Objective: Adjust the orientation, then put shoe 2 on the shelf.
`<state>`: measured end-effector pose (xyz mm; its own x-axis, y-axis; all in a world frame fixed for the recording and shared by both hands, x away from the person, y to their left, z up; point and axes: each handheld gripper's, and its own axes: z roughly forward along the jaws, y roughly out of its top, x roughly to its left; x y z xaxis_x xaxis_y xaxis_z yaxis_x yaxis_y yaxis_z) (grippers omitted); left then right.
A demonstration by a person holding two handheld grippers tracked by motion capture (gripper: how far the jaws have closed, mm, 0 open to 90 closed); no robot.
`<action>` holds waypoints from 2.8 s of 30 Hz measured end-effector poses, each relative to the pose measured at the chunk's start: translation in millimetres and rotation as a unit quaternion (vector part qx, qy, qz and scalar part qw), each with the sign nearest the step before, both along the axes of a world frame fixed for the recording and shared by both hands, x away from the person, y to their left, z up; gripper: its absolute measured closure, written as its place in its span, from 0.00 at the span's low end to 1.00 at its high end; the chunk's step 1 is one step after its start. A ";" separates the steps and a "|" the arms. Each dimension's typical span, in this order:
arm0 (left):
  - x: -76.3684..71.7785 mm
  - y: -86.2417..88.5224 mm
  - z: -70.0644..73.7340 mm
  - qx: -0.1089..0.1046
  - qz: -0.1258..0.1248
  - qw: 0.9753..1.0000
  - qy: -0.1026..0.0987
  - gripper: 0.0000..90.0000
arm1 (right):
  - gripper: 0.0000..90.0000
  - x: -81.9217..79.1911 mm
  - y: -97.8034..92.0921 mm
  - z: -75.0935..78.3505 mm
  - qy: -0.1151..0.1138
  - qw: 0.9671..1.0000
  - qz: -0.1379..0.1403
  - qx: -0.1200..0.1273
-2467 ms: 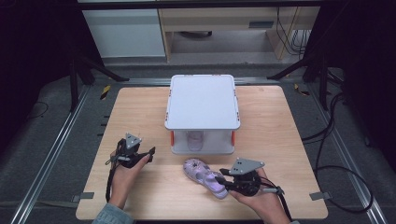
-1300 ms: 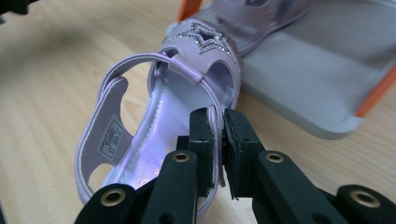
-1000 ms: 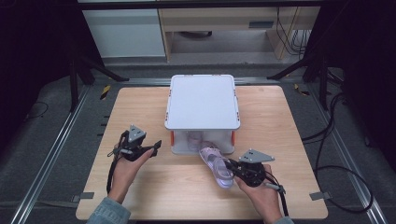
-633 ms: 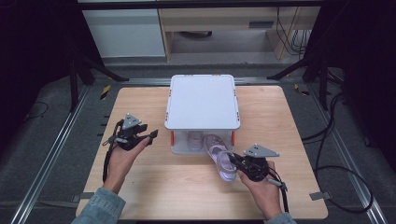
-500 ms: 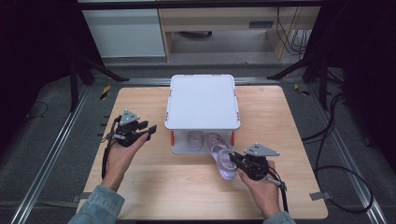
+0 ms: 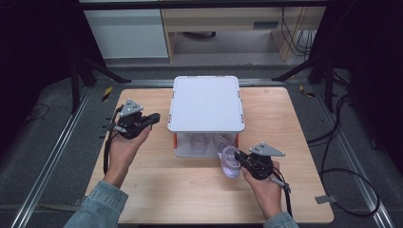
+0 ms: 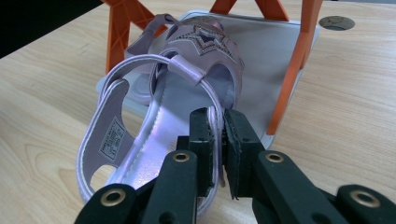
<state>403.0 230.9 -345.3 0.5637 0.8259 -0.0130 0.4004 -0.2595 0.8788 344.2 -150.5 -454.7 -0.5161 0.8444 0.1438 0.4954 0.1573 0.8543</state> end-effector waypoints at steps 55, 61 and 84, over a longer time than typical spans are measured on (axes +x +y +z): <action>23.2 -68.6 -16.4 0.018 -0.028 0.999 0.025 0.97 | 0.91 51.5 40.2 -39.5 0.017 0.986 -0.145 0.078; 23.4 -68.7 -16.7 0.016 -0.029 0.999 0.025 0.97 | 0.90 54.1 46.4 -42.4 0.023 0.987 -0.145 0.070; 23.4 -68.2 -16.6 0.016 -0.029 0.999 0.026 0.97 | 0.69 46.9 50.7 -25.6 -0.006 0.990 -0.098 0.102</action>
